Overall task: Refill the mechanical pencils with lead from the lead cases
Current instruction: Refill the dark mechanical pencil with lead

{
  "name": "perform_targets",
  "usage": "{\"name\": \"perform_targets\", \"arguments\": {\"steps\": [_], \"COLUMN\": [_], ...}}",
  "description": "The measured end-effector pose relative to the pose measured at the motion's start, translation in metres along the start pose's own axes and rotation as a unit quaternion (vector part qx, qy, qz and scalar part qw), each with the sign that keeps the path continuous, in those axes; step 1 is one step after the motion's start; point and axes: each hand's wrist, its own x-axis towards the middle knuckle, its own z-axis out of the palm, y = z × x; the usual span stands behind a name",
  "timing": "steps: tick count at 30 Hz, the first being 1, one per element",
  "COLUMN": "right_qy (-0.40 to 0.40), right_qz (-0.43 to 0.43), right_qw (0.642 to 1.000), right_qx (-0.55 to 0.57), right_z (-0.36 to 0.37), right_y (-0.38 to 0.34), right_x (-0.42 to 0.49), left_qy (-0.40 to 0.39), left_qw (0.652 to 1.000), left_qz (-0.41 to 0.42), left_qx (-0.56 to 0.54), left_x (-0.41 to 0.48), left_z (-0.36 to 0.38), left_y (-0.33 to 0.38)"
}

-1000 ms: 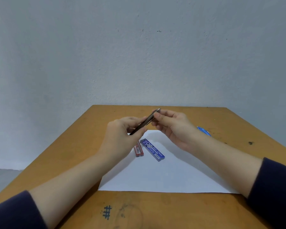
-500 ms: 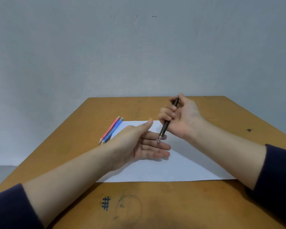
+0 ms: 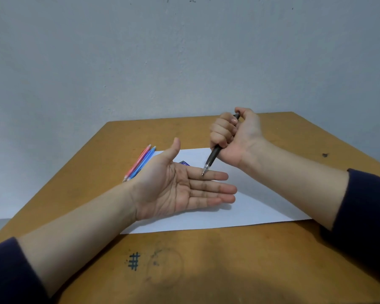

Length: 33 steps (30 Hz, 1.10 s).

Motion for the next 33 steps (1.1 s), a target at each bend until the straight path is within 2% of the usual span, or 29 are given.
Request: {"name": "perform_targets", "arguments": {"steps": [21, 29, 33], "right_qy": [-0.004, -0.003, -0.014], "right_qz": [-0.002, 0.002, 0.008], "right_qw": [1.000, 1.000, 1.000], "right_qx": [0.027, 0.021, 0.016], "right_z": [-0.0015, -0.0025, -0.0041], "right_y": [-0.0027, -0.0027, -0.0029], "right_x": [0.0019, 0.0017, 0.0039], "left_qy": [-0.006, 0.005, 0.036], "left_qw": [1.000, 1.000, 0.999], "left_qz": [-0.006, -0.017, -0.010], "left_qx": [0.013, 0.003, 0.014], "left_x": [-0.0005, -0.0010, -0.0007], "left_z": [-0.0006, 0.0008, 0.0013], "left_y": [-0.0008, -0.0003, -0.0009]}}
